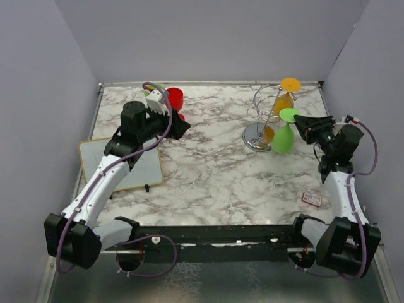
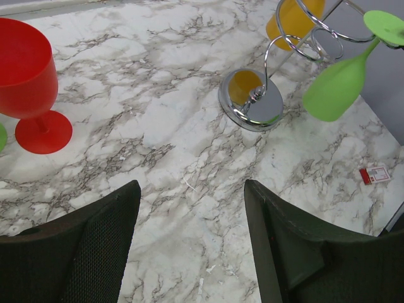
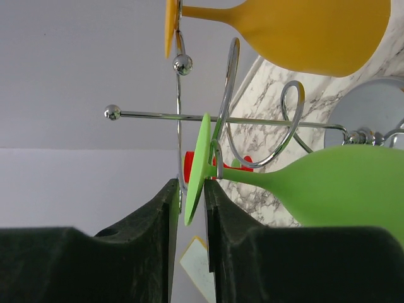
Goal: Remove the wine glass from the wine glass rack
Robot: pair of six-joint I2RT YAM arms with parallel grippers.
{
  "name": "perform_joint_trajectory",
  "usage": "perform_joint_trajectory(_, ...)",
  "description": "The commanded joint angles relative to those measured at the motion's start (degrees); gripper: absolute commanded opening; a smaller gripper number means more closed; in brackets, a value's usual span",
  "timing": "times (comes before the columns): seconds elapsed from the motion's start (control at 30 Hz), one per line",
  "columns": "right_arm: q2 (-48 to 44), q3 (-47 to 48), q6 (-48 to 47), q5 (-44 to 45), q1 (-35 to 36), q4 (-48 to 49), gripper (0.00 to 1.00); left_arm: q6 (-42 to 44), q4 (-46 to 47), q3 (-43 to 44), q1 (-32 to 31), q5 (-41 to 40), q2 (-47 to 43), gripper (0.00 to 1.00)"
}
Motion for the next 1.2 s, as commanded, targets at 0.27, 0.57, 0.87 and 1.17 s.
perform_joint_trajectory(0.27, -0.7, 2.8, -0.7, 2.0, 0.3, -1.7, 0.21, 0.5, 0.6, -0.1, -0.4, -0.7, -1.2, 0.69)
perform_joint_trajectory(0.57, -1.6, 4.7, -1.5, 3.0, 0.3, -4.9, 0.14, 0.5, 0.6, 0.0, -0.4, -0.7, -1.1, 0.69)
perform_joint_trajectory(0.87, -2.0, 4.6, -0.4, 2.9, 0.3, -6.0, 0.08, 0.5, 0.5, 0.0, -0.4, -0.8, -1.1, 0.69)
perform_joint_trajectory(1.17, -5.8, 5.2, -1.5, 6.0, 0.3, -10.3, 0.07, 0.5, 0.5, 0.1, -0.4, -0.8, -1.0, 0.69)
